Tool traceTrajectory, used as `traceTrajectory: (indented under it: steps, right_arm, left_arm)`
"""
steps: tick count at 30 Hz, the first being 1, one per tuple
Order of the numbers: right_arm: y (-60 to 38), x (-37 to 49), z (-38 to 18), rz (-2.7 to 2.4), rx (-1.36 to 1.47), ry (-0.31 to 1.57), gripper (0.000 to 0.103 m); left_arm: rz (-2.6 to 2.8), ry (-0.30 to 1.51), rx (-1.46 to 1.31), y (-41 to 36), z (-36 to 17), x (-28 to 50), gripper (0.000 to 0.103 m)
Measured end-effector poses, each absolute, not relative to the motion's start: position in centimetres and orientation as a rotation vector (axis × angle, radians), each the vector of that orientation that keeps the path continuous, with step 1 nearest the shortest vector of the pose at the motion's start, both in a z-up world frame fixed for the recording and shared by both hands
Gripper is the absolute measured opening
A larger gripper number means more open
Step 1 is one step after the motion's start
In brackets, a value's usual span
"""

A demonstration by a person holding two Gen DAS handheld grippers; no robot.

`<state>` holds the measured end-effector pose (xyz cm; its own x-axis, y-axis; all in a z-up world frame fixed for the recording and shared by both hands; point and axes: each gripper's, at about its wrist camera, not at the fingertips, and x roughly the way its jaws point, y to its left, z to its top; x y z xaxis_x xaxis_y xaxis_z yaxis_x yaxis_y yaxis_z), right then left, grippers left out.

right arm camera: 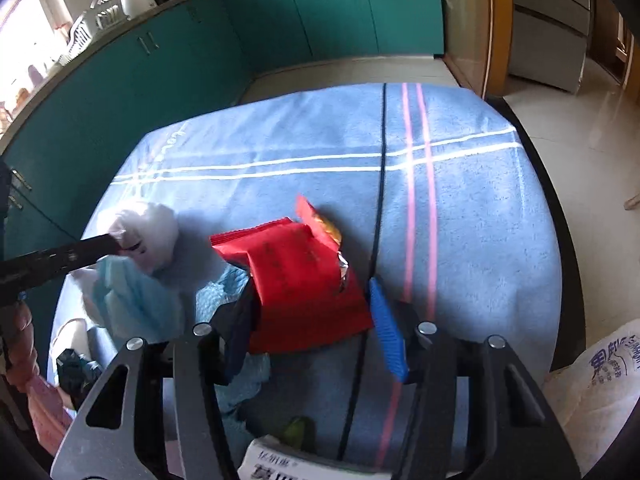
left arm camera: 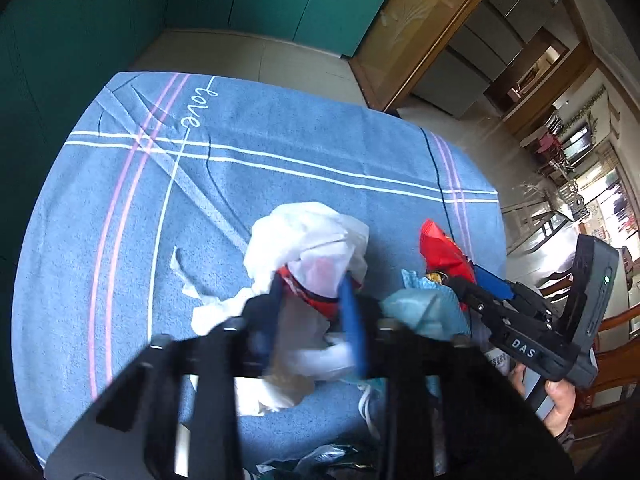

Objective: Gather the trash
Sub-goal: 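Grasp the red wrapper with the right tool while the left tool grasps a white tissue bag, then carry the red wrapper to the wastebasket and open the right tool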

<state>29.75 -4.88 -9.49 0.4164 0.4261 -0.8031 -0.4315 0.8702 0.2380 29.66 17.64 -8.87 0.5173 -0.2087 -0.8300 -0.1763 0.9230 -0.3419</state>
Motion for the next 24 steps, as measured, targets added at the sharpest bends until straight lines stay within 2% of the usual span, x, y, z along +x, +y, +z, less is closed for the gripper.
traceTrajectory:
  steps: [2,13,18,24]
  right_arm:
    - [-5.4,29.1,-8.8,0.533,-0.006,0.971,0.054]
    - [-10.5,24.0,-3.0,0.496,0.057,0.683,0.054]
    - [-13.1,21.2,-3.7,0.458,0.04,0.622,0.054]
    - [-15.4,19.5,-4.9,0.408,0.033,0.634,0.054]
  left_arm:
    - [-0.029,0.998,-0.429,17.6,-8.2,28.9,0.017]
    - [-0.006,0.638,-0.353,14.9,-0.5,21.6,0.017]
    - [0.046,0.51,-0.211,10.6,1.4,18.6,0.017]
    - [0.128,0.487,-0.006,5.5,1.3,17.2,0.017]
